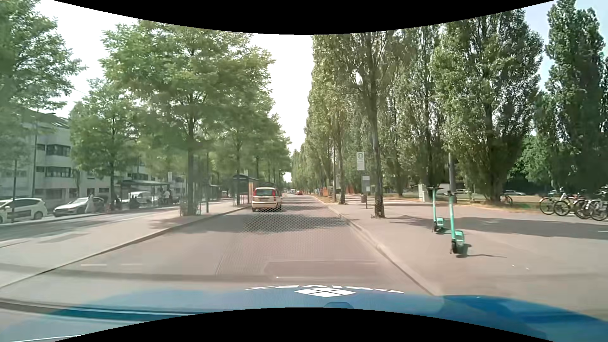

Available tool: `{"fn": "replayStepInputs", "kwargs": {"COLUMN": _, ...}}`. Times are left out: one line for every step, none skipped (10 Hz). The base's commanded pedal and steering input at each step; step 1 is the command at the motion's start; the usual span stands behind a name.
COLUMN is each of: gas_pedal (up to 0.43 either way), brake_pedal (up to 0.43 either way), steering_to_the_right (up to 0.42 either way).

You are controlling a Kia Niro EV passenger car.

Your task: Follow the waypoints while adhering to traffic rules and regulations

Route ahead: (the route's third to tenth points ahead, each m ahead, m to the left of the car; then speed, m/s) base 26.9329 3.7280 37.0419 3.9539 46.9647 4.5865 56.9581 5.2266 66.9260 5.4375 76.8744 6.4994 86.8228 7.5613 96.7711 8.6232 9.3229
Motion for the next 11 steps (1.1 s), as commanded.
{"fn": "replayStepInputs", "kwargs": {"gas_pedal": 0.197, "brake_pedal": 0.0, "steering_to_the_right": -0.018}}
{"fn": "replayStepInputs", "kwargs": {"gas_pedal": 0.197, "brake_pedal": 0.0, "steering_to_the_right": -0.015}}
{"fn": "replayStepInputs", "kwargs": {"gas_pedal": 0.197, "brake_pedal": 0.0, "steering_to_the_right": -0.015}}
{"fn": "replayStepInputs", "kwargs": {"gas_pedal": 0.197, "brake_pedal": 0.0, "steering_to_the_right": -0.015}}
{"fn": "replayStepInputs", "kwargs": {"gas_pedal": 0.197, "brake_pedal": 0.0, "steering_to_the_right": -0.014}}
{"fn": "replayStepInputs", "kwargs": {"gas_pedal": 0.189, "brake_pedal": 0.0, "steering_to_the_right": -0.014}}
{"fn": "replayStepInputs", "kwargs": {"gas_pedal": 0.189, "brake_pedal": 0.0, "steering_to_the_right": -0.012}}
{"fn": "replayStepInputs", "kwargs": {"gas_pedal": 0.189, "brake_pedal": 0.0, "steering_to_the_right": -0.01}}
{"fn": "replayStepInputs", "kwargs": {"gas_pedal": 0.189, "brake_pedal": 0.0, "steering_to_the_right": -0.008}}
{"fn": "replayStepInputs", "kwargs": {"gas_pedal": 0.189, "brake_pedal": 0.0, "steering_to_the_right": -0.005}}
{"fn": "replayStepInputs", "kwargs": {"gas_pedal": 0.189, "brake_pedal": 0.0, "steering_to_the_right": -0.004}}
